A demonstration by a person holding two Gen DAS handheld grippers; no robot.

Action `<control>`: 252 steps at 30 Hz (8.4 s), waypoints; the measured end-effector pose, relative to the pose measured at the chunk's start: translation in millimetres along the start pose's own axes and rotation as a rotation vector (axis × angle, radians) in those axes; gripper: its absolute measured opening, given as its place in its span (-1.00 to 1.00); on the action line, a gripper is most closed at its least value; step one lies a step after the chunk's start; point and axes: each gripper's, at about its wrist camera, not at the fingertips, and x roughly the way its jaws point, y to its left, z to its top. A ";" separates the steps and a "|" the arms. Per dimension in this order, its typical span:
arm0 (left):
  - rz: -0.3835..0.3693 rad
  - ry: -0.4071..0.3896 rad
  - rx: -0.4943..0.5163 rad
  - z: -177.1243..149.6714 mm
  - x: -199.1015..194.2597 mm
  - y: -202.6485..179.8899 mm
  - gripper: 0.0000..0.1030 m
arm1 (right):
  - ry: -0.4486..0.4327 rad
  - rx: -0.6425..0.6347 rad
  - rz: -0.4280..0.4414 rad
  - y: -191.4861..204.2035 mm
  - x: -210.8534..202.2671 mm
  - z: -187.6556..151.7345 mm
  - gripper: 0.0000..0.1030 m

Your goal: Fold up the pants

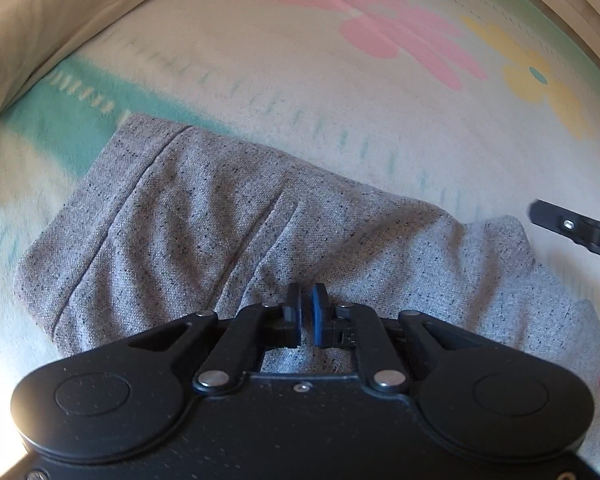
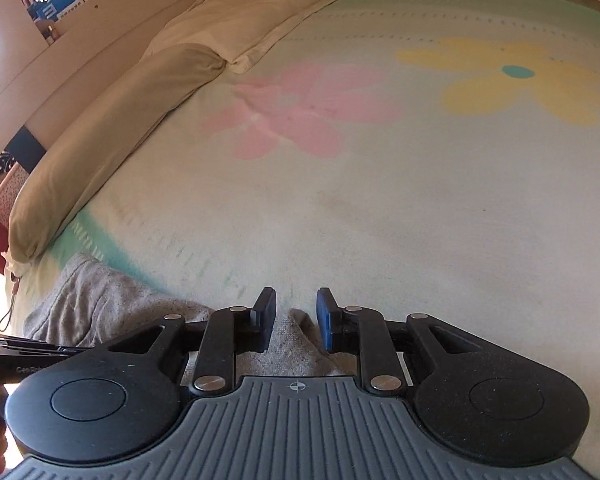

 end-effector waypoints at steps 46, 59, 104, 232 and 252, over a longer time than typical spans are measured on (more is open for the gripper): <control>0.029 -0.033 0.397 -49.4 -3.1 -55.4 -0.64 | -0.086 0.039 -0.089 -45.1 -122.8 -55.8 -0.82; 0.050 0.008 0.296 -42.5 -9.3 -24.9 -0.64 | -0.067 0.413 -0.577 -205.1 -307.4 -201.1 -0.73; 0.094 -0.015 0.306 -50.4 -6.9 -46.7 -0.64 | -0.076 0.622 -0.727 -307.6 -330.4 -288.6 -0.47; -0.038 -0.155 0.414 8.8 49.8 -136.7 0.01 | 0.044 0.263 -0.302 -136.6 -160.3 -153.3 -0.79; -0.181 0.115 0.819 -169.7 -16.1 -205.3 -0.11 | 0.126 0.169 -0.298 -136.9 -266.6 -219.7 -0.72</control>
